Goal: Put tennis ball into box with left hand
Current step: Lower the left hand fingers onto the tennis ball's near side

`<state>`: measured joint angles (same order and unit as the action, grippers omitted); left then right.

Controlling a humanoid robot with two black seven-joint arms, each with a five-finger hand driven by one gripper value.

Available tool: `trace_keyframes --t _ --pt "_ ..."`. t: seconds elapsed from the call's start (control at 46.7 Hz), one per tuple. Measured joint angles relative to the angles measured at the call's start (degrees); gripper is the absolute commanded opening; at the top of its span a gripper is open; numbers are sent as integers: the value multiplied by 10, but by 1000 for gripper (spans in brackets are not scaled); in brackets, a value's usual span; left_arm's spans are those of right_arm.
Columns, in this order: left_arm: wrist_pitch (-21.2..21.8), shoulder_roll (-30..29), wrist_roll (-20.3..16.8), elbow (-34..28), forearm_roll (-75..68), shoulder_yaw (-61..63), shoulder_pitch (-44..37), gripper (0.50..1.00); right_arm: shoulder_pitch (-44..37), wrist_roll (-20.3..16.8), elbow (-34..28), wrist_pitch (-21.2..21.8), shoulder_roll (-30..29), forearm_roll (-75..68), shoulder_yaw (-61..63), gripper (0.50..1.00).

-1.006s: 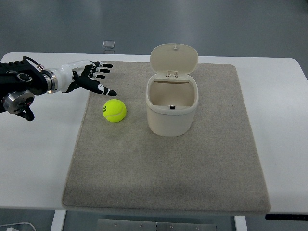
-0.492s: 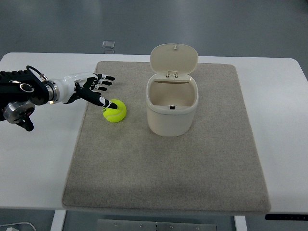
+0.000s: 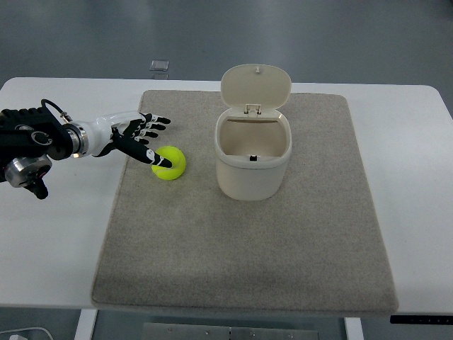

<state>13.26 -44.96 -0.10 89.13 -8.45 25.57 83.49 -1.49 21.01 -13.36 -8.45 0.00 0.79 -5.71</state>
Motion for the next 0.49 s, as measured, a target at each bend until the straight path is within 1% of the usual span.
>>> trace_keyframes --t 0.492 --pt "0 0 -3 0 -16 1 -5 986 0 0 0 0 0 0 0 938"
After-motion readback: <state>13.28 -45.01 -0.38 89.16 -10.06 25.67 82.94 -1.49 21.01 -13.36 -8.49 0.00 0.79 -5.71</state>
